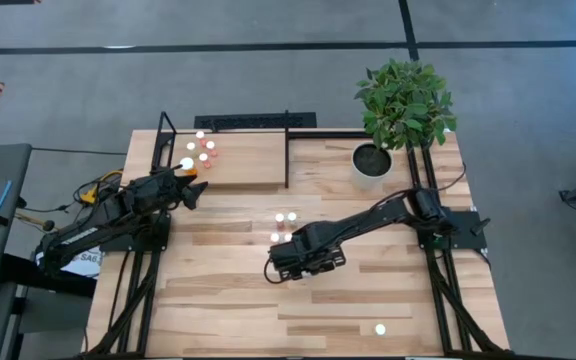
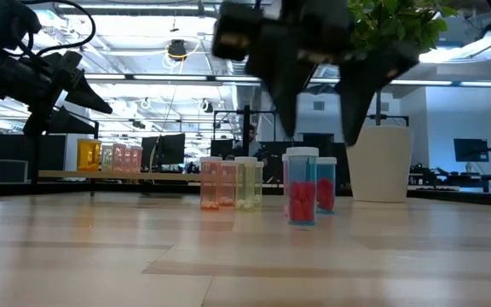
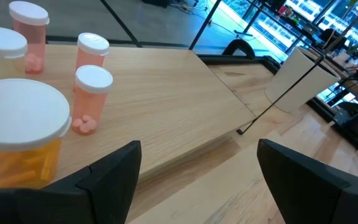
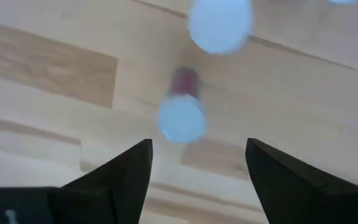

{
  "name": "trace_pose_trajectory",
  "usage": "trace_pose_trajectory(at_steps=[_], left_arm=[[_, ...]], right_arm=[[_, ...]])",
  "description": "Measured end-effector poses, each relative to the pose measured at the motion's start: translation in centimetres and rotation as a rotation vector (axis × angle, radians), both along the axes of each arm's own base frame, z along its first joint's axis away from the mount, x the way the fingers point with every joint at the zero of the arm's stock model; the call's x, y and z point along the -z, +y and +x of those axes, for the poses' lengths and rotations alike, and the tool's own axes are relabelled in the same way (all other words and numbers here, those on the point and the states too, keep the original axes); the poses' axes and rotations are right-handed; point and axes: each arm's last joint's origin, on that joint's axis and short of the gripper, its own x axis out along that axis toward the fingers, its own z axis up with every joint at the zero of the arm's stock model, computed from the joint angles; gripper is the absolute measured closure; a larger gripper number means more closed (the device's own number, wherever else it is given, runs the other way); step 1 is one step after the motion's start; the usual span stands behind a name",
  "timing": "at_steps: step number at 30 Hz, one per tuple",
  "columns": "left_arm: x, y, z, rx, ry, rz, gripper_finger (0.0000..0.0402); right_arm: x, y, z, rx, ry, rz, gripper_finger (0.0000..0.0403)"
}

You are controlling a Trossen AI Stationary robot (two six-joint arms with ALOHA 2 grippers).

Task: Pick and place medicine bottles onto shelf by color
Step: Move the yellow pill bottle to the center

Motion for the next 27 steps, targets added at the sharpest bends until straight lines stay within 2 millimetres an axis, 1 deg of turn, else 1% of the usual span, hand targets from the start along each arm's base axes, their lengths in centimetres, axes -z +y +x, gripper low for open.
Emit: trace_pose_trajectory(at_steps=[5, 8, 12, 18, 22, 27], left_arm=[[0.0, 0.0, 0.0, 0.000, 0.000, 0.000, 0.0093], [0.0, 0.0, 0.0, 0.000, 0.000, 0.000, 0.0093], [0.0, 0.0, 0.0, 0.000, 0.000, 0.000, 0.0093], [0.0, 0.0, 0.0, 0.000, 0.000, 0.000, 0.0093], [0.0, 0.0, 0.0, 0.000, 0.000, 0.000, 0.0093], [0.0, 0.0, 0.0, 0.000, 0.001, 0.000, 0.0093]], right_arm=[[-2.3, 0.9, -1.7, -0.037, -0.001, -0.043, 0.0121], [-3.2, 2.0, -3.0, -0.062, 0.013, -0.092, 0.0121], [-4.0, 4.2, -4.9, -0.059, 0.026, -0.156, 0.0121], [-3.5, 7.4, -8.8, -0.055, 0.044, -0.187, 0.0121], [-2.2, 9.2, -11.8, -0.024, 0.032, -0.156, 0.0121], [-0.7, 10.9, -15.6, 0.057, 0.025, -0.093, 0.0121]])
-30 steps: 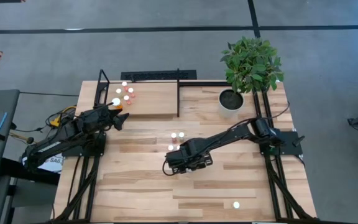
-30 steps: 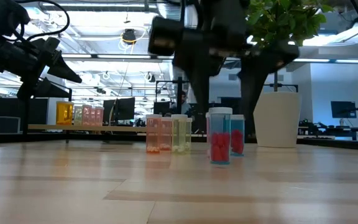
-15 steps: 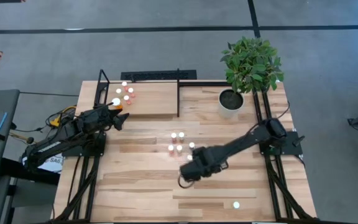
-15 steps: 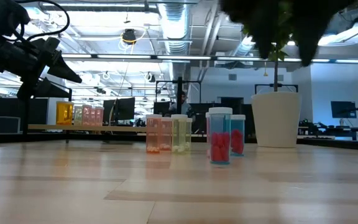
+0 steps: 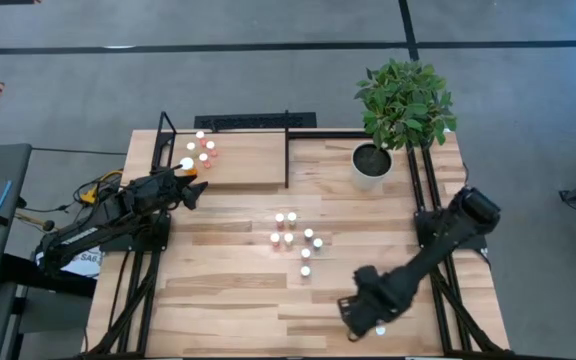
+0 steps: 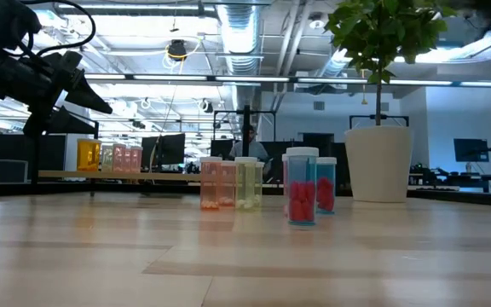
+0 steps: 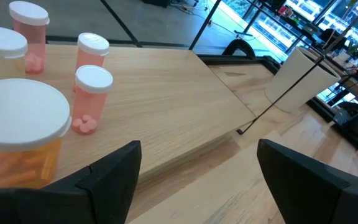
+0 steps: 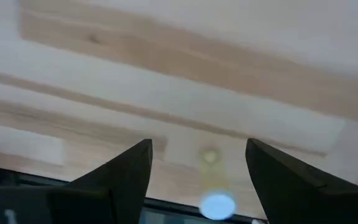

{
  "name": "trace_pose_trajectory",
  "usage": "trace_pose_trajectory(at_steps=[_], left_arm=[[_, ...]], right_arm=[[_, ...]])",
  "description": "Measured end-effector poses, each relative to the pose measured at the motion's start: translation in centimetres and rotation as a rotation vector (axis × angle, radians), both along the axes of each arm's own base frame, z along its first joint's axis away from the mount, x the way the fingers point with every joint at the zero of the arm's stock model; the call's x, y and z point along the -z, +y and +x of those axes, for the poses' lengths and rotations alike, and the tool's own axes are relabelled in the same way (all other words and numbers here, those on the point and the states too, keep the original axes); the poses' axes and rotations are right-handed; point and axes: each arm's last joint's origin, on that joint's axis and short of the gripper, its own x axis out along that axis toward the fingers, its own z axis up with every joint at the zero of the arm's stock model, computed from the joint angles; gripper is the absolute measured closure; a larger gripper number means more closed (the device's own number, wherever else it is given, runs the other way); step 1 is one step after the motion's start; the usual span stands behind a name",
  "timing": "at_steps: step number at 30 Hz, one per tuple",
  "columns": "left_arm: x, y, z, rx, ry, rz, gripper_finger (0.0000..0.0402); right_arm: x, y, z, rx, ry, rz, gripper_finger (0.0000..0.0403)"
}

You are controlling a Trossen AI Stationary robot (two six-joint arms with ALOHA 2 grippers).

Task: Pick and place medicine bottles onto shelf by color
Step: Move the yellow pill bottle to the center

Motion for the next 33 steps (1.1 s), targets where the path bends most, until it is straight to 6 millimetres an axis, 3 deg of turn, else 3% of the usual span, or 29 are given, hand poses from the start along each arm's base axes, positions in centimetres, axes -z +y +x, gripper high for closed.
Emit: trace_pose_trajectory(at_steps=[7, 14, 27, 33], left_arm=[[0.0, 0.0, 0.0, 0.000, 0.000, 0.000, 0.0093], [0.0, 0.0, 0.0, 0.000, 0.000, 0.000, 0.0093], [0.0, 0.0, 0.0, 0.000, 0.000, 0.000, 0.0093], [0.0, 0.0, 0.0, 0.000, 0.000, 0.000, 0.0093]], right_arm=[[1.9, 2.2, -2.6, 0.022, 0.004, 0.052, 0.0121], [3.9, 4.0, -2.5, -0.020, 0.047, 0.118, 0.0121], [4.2, 4.6, -2.5, -0.035, 0.027, 0.137, 0.0124], [4.1, 4.7, -2.4, -0.036, 0.014, 0.146, 0.0165]])
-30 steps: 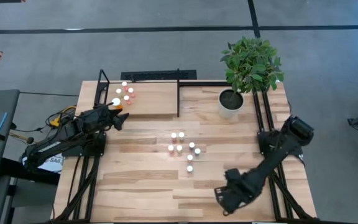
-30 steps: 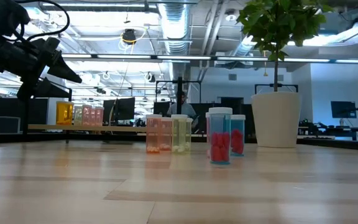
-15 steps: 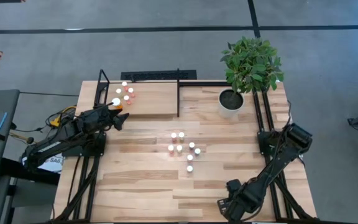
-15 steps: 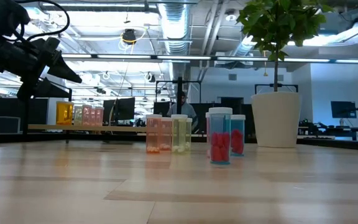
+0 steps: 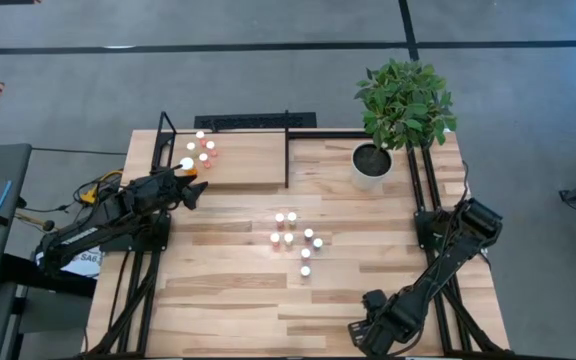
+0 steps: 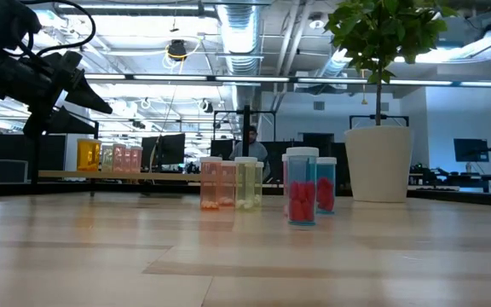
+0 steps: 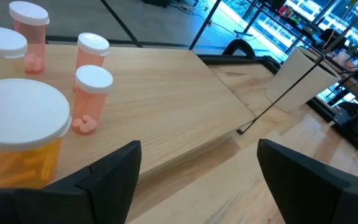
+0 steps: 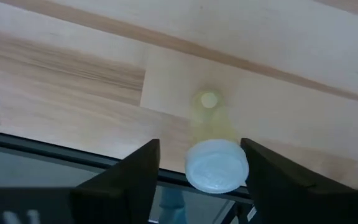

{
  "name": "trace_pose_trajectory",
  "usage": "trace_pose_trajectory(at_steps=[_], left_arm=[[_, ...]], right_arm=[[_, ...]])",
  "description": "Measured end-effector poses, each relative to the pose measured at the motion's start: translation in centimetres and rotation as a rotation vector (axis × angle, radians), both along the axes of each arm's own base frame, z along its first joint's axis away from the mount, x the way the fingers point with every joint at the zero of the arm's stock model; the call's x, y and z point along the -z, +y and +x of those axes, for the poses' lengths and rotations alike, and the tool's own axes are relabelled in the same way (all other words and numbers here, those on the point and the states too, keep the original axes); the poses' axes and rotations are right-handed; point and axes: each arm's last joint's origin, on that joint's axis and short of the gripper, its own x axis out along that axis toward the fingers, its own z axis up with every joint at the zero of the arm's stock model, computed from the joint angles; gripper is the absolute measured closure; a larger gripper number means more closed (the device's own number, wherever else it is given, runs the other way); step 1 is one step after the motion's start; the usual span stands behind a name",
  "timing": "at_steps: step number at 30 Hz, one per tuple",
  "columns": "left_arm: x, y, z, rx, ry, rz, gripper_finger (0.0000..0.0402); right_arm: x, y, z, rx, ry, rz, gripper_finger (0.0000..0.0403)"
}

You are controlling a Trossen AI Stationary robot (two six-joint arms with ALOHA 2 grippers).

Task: Pick and place medicine bottles onto shelf by color
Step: Move the yellow pill bottle to the center

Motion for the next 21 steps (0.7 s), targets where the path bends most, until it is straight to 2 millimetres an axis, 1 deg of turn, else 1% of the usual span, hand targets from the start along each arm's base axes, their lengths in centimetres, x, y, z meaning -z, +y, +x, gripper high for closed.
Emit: trace_pose_trajectory(at_steps=[7, 11, 13, 16, 21], left_arm=[[0.0, 0.0, 0.0, 0.000, 0.000, 0.000, 0.0093], [0.0, 0.0, 0.0, 0.000, 0.000, 0.000, 0.0093], [0.0, 0.0, 0.0, 0.000, 0.000, 0.000, 0.0093], [0.0, 0.0, 0.0, 0.000, 0.000, 0.000, 0.0093], [0.0, 0.0, 0.0, 0.000, 0.000, 0.000, 0.0093]], right_arm=[[0.0, -0.2, 0.0, 0.003, 0.011, -0.013, 0.0243], [0.0, -0.3, 0.1, 0.010, 0.012, -0.013, 0.0274], [0.0, -0.5, 0.4, 0.016, 0.012, -0.013, 0.0280], [0.0, -1.1, 1.0, 0.011, 0.008, -0.014, 0.0277], [0.0, -2.8, 2.7, -0.003, 0.001, -0.013, 0.0263]])
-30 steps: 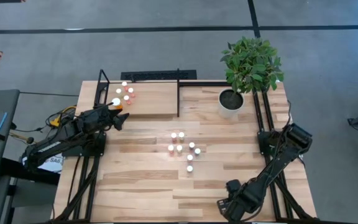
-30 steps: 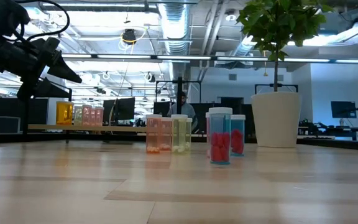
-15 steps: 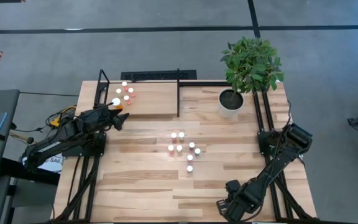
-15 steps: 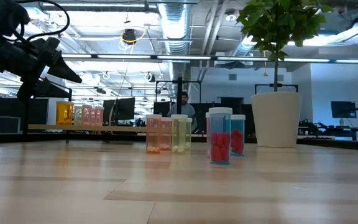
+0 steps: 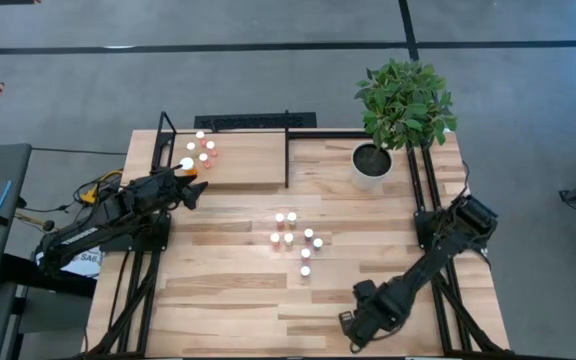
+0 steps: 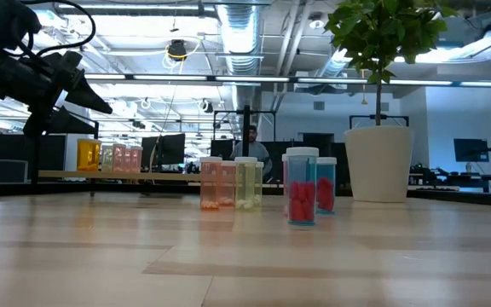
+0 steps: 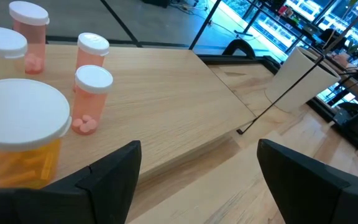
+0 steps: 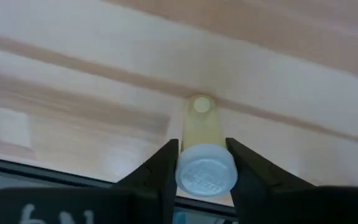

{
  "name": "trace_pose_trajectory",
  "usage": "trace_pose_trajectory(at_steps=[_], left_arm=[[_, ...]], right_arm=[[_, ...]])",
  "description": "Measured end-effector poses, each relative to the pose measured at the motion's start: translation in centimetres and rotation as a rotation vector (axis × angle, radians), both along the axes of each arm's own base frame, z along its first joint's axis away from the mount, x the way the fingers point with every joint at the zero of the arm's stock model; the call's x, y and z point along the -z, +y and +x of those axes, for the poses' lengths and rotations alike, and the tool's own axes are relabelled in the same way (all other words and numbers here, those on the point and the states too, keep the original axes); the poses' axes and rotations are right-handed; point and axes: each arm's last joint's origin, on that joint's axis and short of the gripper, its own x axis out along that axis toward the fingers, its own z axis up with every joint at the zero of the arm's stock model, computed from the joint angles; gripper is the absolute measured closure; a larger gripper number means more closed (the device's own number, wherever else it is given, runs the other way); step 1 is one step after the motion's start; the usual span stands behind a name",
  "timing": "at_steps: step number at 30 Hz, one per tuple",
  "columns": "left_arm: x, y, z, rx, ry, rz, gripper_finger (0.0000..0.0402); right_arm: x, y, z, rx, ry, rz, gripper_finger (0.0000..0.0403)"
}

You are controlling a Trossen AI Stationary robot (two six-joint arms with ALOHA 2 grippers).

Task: Pick and place medicine bottles onto shelf by color
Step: Move the yellow pill bottle to the center

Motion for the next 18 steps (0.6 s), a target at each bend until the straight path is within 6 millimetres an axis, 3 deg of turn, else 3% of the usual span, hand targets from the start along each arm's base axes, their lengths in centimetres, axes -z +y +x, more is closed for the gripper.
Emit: trace_pose_trajectory(at_steps=[7, 18], left_arm=[[0.0, 0.0, 0.0, 0.000, 0.000, 0.000, 0.0093], [0.0, 0.0, 0.0, 0.000, 0.000, 0.000, 0.0093]], right_arm=[[0.0, -3.4, 2.9, -0.005, -0.018, 0.016, 0.0275], [-0.4, -10.7, 7.2, 0.056, -0.058, 0.012, 0.0275]])
